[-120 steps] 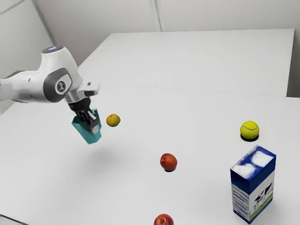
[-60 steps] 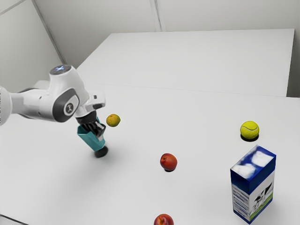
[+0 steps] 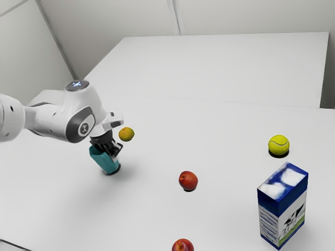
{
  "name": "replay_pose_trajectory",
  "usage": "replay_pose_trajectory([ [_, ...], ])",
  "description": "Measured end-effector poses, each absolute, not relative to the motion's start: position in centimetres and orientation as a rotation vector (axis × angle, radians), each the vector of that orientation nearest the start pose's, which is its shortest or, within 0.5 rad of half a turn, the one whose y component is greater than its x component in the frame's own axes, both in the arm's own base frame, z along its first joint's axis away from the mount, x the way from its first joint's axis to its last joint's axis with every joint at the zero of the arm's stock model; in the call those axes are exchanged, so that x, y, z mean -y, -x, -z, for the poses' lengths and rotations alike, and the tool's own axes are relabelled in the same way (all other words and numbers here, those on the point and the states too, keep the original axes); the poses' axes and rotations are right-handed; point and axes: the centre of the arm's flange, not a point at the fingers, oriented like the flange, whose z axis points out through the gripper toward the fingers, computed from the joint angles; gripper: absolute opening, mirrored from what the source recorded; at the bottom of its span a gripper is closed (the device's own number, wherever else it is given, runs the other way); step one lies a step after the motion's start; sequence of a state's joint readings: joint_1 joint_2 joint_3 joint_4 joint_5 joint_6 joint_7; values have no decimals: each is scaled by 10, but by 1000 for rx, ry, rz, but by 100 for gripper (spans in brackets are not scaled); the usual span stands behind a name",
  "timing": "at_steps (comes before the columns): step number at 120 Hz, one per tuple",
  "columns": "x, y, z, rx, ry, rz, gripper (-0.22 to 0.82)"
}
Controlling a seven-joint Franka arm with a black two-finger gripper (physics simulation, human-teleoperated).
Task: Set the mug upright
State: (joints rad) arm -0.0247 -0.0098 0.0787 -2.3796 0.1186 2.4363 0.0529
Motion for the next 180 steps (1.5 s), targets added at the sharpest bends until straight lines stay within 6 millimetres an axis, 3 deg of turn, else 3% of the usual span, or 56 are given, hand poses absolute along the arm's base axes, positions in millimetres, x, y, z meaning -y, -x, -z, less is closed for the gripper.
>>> replay_pose_trajectory([
  [29, -27, -502, -325, -74, 3056, 102, -17],
  [56, -26, -503, -334, -46, 3064, 133, 9],
  [80, -23, -502, -350, -45, 3065, 181, 21],
  [161, -11, -493, -404, -67, 3062, 293, 28],
  [180, 1, -489, -416, -93, 3064, 296, 35],
])
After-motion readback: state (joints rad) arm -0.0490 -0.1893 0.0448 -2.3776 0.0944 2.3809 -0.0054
